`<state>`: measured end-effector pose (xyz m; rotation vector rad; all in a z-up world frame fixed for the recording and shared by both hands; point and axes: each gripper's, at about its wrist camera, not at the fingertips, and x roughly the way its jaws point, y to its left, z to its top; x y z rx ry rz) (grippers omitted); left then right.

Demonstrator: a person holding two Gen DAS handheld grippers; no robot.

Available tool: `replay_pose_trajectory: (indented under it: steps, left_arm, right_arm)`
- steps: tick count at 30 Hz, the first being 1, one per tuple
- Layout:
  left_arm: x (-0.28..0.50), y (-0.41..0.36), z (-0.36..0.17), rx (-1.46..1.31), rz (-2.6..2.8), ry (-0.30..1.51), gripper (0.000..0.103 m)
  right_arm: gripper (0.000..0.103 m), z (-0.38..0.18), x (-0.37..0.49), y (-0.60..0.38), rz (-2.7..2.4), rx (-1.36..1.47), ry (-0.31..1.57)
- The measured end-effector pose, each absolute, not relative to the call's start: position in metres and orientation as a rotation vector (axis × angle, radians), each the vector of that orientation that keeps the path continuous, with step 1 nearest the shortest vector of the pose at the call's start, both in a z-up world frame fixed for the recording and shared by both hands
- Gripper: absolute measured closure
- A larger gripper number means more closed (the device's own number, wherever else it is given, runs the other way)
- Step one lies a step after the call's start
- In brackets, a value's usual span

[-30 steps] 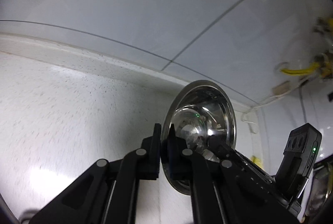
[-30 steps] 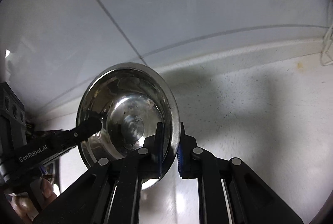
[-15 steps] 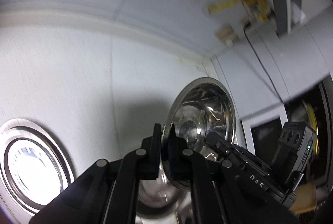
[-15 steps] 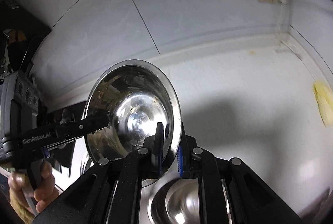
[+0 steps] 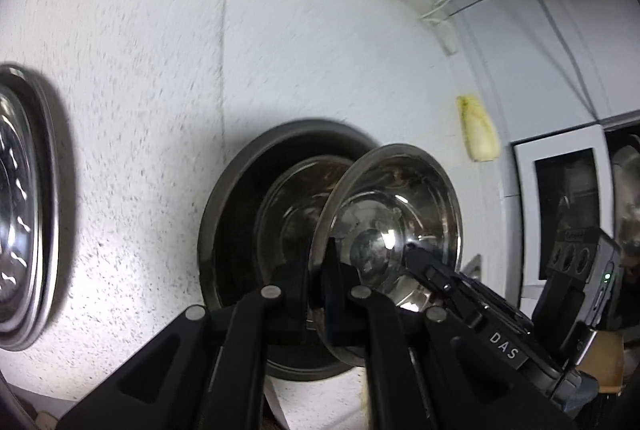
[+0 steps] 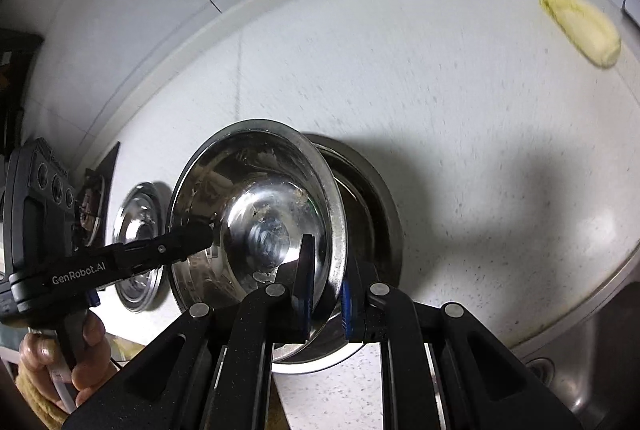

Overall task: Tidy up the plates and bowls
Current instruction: 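Carry the small bowl with both tools and lower it into the medium bowl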

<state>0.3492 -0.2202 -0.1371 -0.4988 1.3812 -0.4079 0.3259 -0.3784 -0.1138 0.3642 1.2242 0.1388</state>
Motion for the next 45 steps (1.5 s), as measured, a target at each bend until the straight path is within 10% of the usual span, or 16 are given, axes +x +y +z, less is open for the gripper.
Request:
replay_pose_trajectory:
  steps: [45]
  left_arm:
    - [0.358, -0.235, -0.136, -0.315, -0.336, 1.264, 0.096]
  right_arm:
    - [0.093, -0.111, 0.318, -0.346, 0.12, 0.226, 1.181]
